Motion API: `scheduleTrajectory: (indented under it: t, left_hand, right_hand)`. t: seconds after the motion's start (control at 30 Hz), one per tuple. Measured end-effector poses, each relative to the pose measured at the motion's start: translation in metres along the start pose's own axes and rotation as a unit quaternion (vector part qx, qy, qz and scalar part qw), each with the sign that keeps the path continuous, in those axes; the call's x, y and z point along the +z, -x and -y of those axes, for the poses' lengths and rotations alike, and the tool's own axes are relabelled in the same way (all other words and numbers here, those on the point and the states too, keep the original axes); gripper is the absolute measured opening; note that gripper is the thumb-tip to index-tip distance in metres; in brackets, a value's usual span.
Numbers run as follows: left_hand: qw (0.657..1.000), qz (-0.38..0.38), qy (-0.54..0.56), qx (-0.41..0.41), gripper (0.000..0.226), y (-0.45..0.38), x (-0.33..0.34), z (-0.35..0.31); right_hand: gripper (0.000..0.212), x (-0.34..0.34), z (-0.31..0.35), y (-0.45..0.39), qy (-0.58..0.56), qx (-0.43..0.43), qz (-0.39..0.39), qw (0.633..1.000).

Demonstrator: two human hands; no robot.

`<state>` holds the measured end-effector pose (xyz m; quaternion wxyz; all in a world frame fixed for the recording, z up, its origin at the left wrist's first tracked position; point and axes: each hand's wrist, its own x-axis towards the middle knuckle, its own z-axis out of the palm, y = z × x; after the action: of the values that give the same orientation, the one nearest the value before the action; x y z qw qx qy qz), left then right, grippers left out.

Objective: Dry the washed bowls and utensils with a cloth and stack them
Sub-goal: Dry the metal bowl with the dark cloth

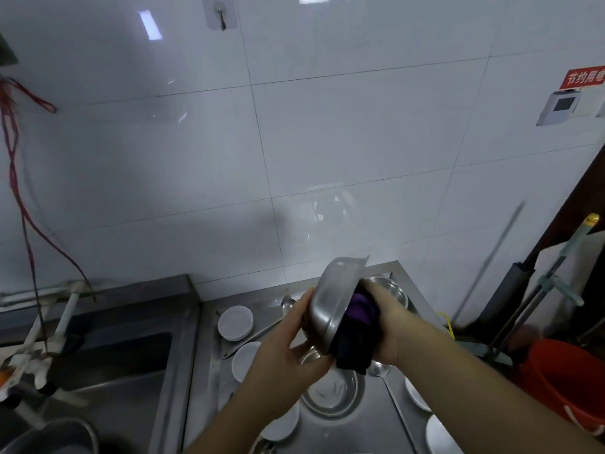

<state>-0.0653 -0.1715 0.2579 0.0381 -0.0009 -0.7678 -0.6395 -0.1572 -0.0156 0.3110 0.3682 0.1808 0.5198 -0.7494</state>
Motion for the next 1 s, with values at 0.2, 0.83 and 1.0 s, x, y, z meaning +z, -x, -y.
scheduleTrajectory:
  t: [0.2, 0.83, 1.0]
  left_hand:
    - [0.992, 0.023, -0.120, -0.009, 0.096, 0.002, -0.021, 0.002]
    - [0.824, -0.204, 0.481, -0.219, 0.038, -0.014, 0.000, -0.007]
    - [0.791, -0.231, 0.532, -0.193, 0.033, -0.020, 0.002, -0.011]
  right_hand:
    - [0.080, -0.018, 0.007, 0.004, -0.146, -0.038, 0.019, 0.988]
    - [0.052, -0.020, -0.020, 0.004, -0.155, -0.126, 0.102, 0.975]
    - [0.045, -0.027, -0.036, -0.007, -0.148, -0.117, 0.104, 0.976]
